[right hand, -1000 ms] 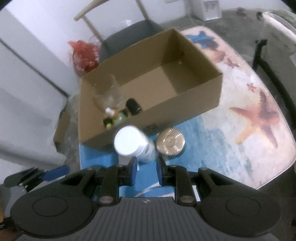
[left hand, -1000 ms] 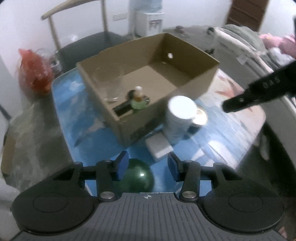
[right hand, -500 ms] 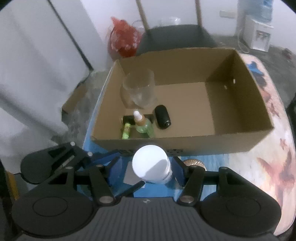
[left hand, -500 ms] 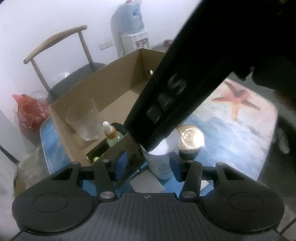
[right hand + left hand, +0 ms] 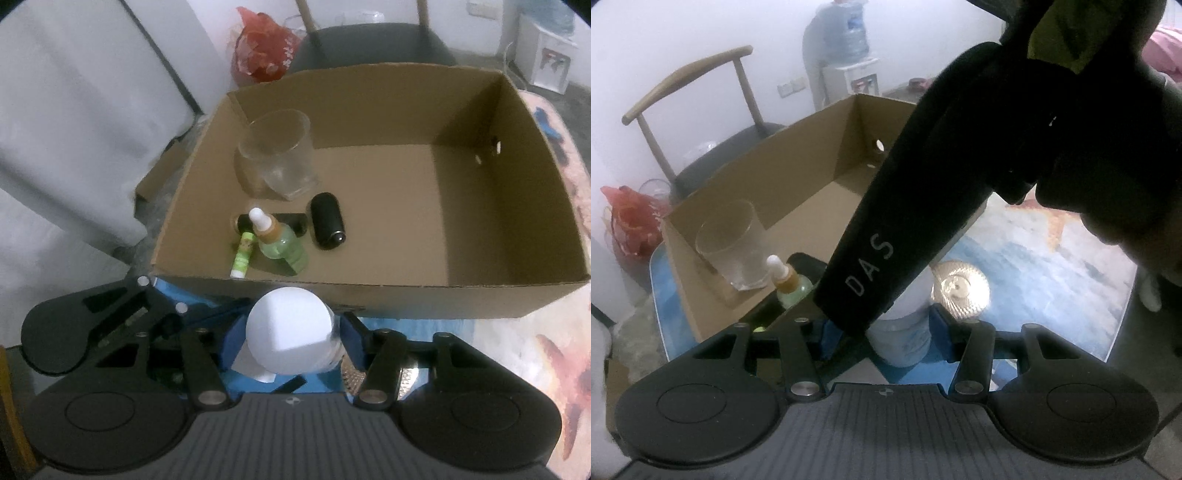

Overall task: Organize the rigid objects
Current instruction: 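Grasp the white jar with the right tool and lower it into the box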

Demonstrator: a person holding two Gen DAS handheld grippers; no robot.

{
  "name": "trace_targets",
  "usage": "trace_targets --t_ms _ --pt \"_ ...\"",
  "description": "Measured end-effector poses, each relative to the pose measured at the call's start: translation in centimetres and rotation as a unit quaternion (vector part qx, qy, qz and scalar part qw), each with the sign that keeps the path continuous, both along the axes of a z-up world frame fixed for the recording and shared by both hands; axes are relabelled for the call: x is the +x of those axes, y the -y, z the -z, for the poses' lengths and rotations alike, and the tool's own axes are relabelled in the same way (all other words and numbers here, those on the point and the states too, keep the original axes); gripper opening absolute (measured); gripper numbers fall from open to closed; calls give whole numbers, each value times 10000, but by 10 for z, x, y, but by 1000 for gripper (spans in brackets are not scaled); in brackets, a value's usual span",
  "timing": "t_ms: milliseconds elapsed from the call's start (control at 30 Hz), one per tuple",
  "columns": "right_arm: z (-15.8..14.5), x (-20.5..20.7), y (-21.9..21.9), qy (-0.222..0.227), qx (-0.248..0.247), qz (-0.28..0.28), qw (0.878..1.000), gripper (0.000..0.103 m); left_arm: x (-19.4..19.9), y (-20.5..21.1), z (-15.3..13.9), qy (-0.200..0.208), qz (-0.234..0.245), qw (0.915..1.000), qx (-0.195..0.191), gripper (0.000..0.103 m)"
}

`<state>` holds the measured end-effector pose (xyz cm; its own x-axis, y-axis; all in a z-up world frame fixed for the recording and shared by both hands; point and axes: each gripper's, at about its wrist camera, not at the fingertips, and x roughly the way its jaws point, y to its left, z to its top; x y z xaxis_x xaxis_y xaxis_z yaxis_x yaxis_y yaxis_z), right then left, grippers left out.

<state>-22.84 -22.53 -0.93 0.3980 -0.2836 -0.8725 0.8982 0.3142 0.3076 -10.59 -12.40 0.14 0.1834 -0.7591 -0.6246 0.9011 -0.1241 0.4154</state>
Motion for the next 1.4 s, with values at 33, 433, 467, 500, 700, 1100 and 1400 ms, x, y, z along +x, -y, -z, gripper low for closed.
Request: trace_targets --t_ms 33,433,467,500,700,1100,1400 --pt "0 0 0 0 -16 -27 10000 59 -1 1 1 -24 4 10000 -5 50" --pt "-73 -17 -22 327 -91 243 9991 56 -27 -30 -53 53 206 9996 -192 49" --pt "-84 -20 -22 365 -130 271 9989 56 -31 -33 -62 72 234 9994 -243 49" --pt "-95 -21 -20 400 -184 288 9986 56 -34 -35 -74 99 268 9991 -319 49" --pt "-141 -24 24 636 -642 272 9955 56 -29 -15 -125 167 215 9952 -944 49" --pt "-71 -11 150 568 -761 64 9955 56 13 100 -95 497 -545 9942 -779 50" --pt "-21 -15 179 427 -575 151 9973 56 21 121 -74 584 -870 9944 -163 51"
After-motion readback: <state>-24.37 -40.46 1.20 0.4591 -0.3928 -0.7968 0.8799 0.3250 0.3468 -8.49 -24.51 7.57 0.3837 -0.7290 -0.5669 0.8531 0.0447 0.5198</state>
